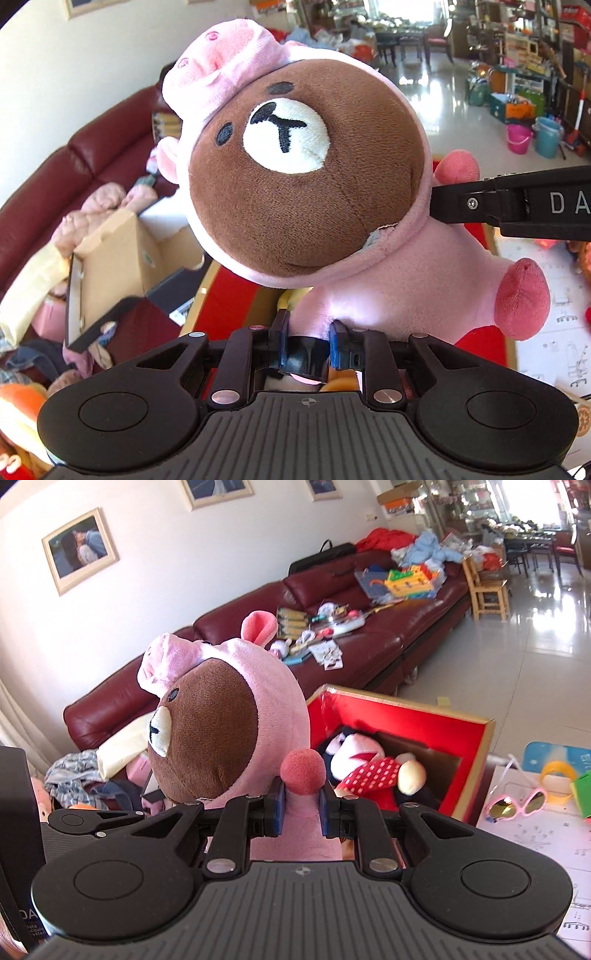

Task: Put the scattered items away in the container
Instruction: 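Lift the bear with both grippers and carry it over the red box, then lower the bear into the red box and open both grippers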

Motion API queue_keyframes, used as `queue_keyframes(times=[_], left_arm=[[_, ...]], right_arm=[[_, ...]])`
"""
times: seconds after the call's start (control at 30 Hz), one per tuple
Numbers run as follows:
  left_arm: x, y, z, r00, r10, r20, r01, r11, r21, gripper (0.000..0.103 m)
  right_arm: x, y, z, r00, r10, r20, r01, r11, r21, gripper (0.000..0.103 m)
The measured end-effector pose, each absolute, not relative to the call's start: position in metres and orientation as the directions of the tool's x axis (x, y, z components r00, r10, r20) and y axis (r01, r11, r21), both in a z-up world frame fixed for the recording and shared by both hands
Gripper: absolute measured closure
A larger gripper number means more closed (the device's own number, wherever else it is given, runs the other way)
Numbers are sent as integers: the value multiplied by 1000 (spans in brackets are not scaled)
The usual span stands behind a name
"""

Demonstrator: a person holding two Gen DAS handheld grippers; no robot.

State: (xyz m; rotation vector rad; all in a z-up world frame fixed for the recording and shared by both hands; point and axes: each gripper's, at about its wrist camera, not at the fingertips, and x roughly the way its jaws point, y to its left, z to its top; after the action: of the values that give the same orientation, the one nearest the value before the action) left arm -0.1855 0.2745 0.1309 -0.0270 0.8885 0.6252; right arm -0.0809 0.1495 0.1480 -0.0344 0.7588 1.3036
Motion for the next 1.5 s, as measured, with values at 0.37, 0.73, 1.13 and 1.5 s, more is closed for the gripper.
queue_keyframes(times=[0.37,0.73,1.13,1.5], left_arm=[[-204,308,78,304,475,-826,-618,758,208,41],[-224,283,120,397,547,-737,-656,731,189,22],[-175,282,74,406,422,-810,-592,797,119,24],[-168,248,103,453,469,-758,-581,801,148,17]], right_arm=[[-83,151,100,88,750,-655,-885,361,294,25],[-89,153,97,53,753,-656,-907,311,283,25],[-67,118,99,106,763,-638,-873,378,307,25],[-42,81,93,139,769,-624,-831,433,349,24]])
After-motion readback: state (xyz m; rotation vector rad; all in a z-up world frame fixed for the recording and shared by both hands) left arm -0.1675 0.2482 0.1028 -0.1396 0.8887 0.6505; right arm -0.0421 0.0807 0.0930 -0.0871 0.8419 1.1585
